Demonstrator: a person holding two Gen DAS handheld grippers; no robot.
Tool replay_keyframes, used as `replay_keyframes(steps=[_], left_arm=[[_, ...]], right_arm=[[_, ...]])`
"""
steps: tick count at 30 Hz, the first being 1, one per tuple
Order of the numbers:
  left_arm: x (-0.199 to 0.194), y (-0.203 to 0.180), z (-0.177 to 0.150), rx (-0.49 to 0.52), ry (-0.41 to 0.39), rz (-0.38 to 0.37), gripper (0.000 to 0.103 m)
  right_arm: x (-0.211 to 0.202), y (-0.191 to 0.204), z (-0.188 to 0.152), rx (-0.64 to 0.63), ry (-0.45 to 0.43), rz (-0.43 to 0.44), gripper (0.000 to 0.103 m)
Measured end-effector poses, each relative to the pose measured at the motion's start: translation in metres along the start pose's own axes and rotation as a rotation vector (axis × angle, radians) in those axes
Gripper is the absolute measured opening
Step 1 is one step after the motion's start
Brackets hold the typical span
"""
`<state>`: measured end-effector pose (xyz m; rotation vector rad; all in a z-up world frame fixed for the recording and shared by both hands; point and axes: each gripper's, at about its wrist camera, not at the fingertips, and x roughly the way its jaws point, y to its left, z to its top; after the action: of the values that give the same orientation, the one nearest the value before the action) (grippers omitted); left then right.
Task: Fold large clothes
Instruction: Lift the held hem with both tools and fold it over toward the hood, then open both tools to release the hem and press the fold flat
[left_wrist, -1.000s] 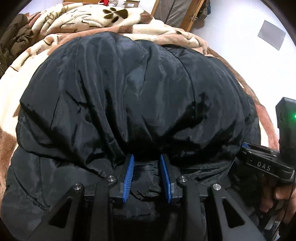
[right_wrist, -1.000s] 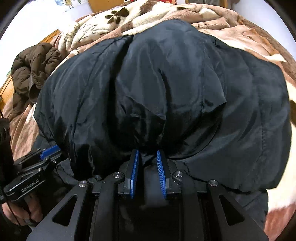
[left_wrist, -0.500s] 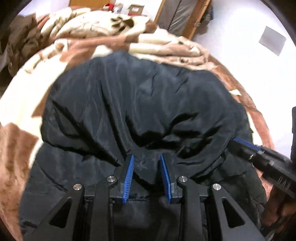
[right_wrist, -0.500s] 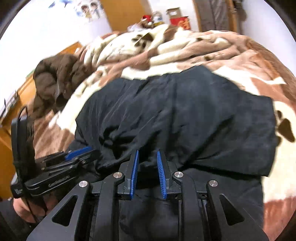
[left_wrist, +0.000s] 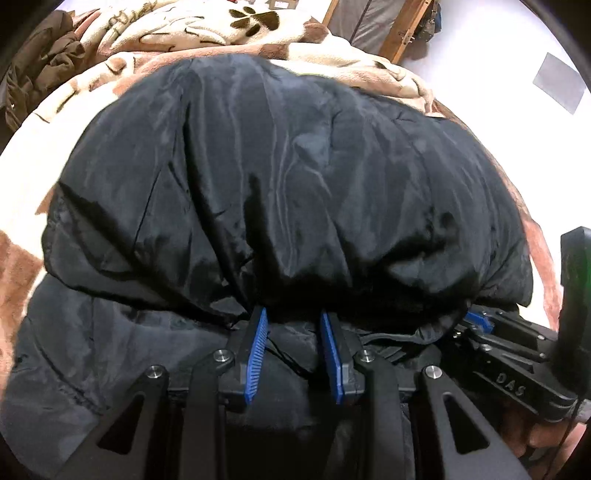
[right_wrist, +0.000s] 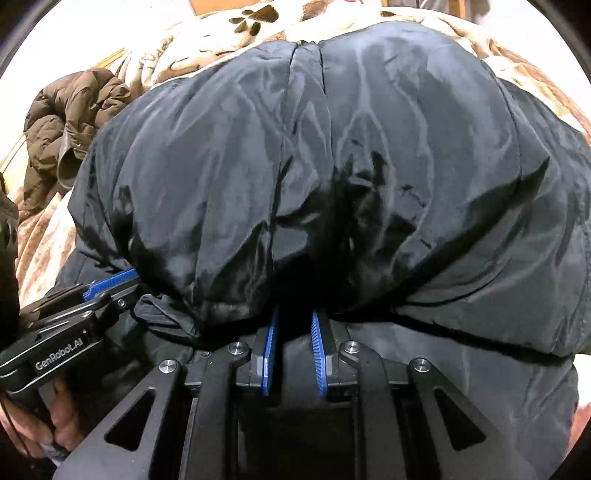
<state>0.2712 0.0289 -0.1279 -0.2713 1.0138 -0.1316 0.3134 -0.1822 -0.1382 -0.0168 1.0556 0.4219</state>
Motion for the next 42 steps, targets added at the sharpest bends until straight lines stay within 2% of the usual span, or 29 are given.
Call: replay_keyframes(steps=[3, 7, 9, 11, 13, 15, 18, 22, 27, 30, 33, 36, 38, 40, 42], left_arm=[[-0.028, 0.003, 0.000, -0.009, -0.006, -0.043, 0.031], [-0.075, 0.009, 0.011, 0.026, -0.106, -0.054, 0.031], [-0.086, 0.013, 0.033, 0.035, -0.166, -0.033, 0.031], [-0.082, 0.017, 0.059, 0.042, -0.214, 0.022, 0.031], [-0.065, 0.032, 0.083, 0.015, -0.216, 0.067, 0.031], [-0.040, 0.048, 0.093, -0.019, -0.170, 0.104, 0.031], [-0.001, 0.059, 0.082, -0.060, -0.102, 0.077, 0.032], [0.015, 0.051, 0.066, -0.040, -0.130, 0.084, 0.032], [-0.002, 0.047, 0.079, -0.014, -0.106, 0.104, 0.031], [-0.033, 0.042, 0.094, 0.001, -0.184, 0.077, 0.031], [-0.040, 0.033, 0.118, 0.019, -0.235, 0.064, 0.031], [-0.016, 0.025, 0.142, 0.046, -0.215, 0.077, 0.031], [0.016, 0.027, 0.150, 0.049, -0.156, 0.126, 0.031], [0.042, 0.033, 0.144, 0.050, -0.114, 0.123, 0.031], [0.054, 0.031, 0.133, 0.082, -0.126, 0.136, 0.031]], right_arm=[[-0.038, 0.006, 0.002, -0.026, -0.070, 0.010, 0.019], [-0.089, -0.001, 0.016, -0.043, -0.218, 0.009, 0.019], [-0.093, -0.012, 0.038, -0.038, -0.254, -0.020, 0.019], [-0.086, -0.022, 0.059, -0.032, -0.266, -0.056, 0.019], [-0.072, -0.047, 0.075, 0.002, -0.253, -0.091, 0.019], [-0.046, -0.063, 0.084, 0.042, -0.196, -0.131, 0.019], [-0.024, -0.091, 0.072, 0.069, -0.147, -0.127, 0.021], [-0.008, -0.094, 0.058, 0.041, -0.175, -0.156, 0.022], [-0.019, -0.099, 0.065, 0.097, -0.154, -0.118, 0.022], [-0.053, -0.091, 0.074, 0.093, -0.215, -0.111, 0.023], [-0.069, -0.082, 0.092, 0.078, -0.271, -0.086, 0.024], [-0.053, -0.074, 0.113, 0.042, -0.265, -0.110, 0.024], [-0.022, -0.082, 0.120, 0.044, -0.190, -0.146, 0.024], [0.003, -0.096, 0.115, 0.058, -0.141, -0.151, 0.025], [0.017, -0.109, 0.105, 0.077, -0.146, -0.153, 0.025]])
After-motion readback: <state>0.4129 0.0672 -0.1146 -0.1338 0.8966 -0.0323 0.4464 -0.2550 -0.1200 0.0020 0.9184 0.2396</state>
